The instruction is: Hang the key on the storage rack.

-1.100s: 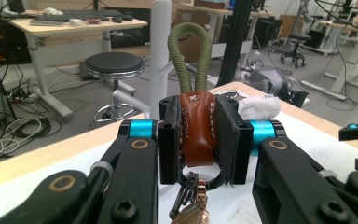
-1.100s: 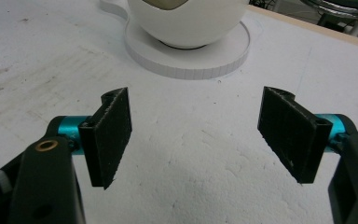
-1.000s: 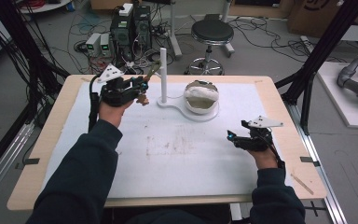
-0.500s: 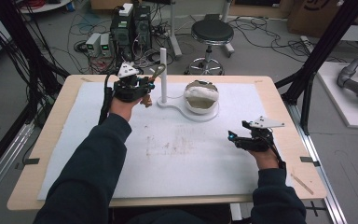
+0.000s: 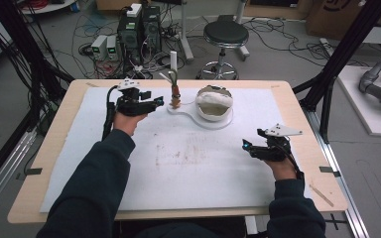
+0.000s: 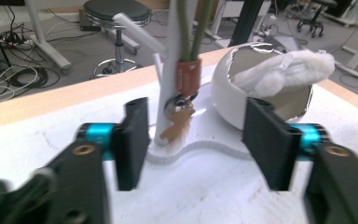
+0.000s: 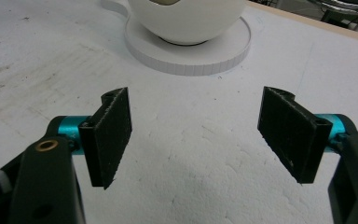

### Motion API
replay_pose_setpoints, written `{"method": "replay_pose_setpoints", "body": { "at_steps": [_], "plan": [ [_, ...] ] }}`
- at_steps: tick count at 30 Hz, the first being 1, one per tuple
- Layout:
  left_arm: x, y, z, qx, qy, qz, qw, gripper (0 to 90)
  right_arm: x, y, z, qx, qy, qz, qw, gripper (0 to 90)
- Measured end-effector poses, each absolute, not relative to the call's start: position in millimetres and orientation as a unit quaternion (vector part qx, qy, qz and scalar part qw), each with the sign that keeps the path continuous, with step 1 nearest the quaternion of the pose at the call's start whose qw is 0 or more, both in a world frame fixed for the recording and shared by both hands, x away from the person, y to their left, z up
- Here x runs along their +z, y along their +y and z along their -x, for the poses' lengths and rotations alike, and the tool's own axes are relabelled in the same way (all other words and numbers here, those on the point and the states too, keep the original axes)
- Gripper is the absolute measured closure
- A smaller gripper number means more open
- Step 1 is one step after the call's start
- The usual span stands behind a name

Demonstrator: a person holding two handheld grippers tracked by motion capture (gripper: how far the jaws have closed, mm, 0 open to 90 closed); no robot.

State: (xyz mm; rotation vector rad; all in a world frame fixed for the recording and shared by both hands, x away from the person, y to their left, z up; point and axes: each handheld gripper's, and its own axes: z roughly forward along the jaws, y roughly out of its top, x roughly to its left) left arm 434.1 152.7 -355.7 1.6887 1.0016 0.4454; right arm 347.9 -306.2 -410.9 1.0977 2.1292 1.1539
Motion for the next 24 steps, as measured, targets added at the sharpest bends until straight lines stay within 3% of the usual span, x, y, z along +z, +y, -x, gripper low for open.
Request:
{"method": "replay_pose_setpoints", "body": {
  "at_steps": [3,16,24],
  "plan": [
    [-365,166,-425,0.187,0.415,-0.701,0.548,27.2,-411,-305,-348,0.421,0.779,-0.398,0.240,26.2],
    [-397,205,-378,0.222,0.349,-0.704,0.577,28.0,-413,-303,-350,0.417,0.782,-0.401,0.232,26.2],
    [-411,216,-357,0.222,0.367,-0.699,0.572,26.1,-416,-304,-350,0.419,0.782,-0.405,0.220,26.1]
  ]
}}
